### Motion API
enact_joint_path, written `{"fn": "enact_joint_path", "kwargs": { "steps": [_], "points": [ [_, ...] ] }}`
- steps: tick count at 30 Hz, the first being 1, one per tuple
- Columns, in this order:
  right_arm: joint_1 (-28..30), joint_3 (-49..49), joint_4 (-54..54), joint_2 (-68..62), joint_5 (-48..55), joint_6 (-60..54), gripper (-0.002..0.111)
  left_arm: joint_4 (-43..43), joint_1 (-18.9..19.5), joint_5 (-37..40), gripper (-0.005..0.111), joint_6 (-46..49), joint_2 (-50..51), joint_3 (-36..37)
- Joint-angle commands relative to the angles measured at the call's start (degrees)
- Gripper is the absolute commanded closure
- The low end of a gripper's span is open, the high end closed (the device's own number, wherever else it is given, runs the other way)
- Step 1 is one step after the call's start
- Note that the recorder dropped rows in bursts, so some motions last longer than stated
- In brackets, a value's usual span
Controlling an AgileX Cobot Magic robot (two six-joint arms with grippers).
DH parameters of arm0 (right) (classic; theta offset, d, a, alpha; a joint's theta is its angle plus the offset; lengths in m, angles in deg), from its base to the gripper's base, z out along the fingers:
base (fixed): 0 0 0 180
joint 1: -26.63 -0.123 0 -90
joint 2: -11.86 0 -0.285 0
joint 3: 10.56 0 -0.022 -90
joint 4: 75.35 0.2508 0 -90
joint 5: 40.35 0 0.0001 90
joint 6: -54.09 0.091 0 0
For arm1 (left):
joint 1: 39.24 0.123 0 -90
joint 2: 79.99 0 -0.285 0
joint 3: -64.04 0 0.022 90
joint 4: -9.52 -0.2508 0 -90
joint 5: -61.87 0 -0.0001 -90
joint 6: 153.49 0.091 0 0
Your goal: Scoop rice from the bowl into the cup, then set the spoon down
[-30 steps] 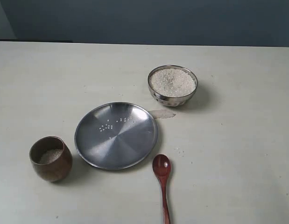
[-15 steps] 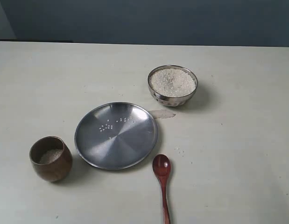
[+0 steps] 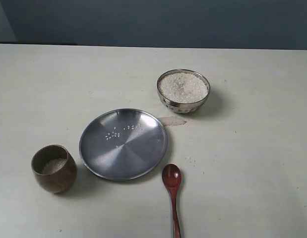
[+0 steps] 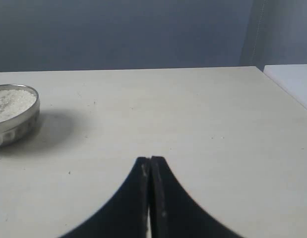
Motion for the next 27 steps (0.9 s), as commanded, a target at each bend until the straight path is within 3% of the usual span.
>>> {"fn": "enact_joint_path", "kwargs": {
  "steps": [1, 11, 27],
  "points": [
    [-0.1, -0.4, 0.0, 0.35, -0.52, 0.0, 0.109, 0.61, 0.02, -2.93, 0.106, -0.02, 4.32, -0.25],
    [-0.35, -0.4, 0.0, 0.35, -0.51, 0.0, 0.109, 0.52, 0.02, -11.1, 0.106, -0.02, 5.26, -0.25],
    [-0.62, -0.4, 0.0, 0.35, -1.04, 0.0, 0.109, 0.39, 0.02, -11.65, 0.106, -0.02, 5.26, -0.25]
  ]
}}
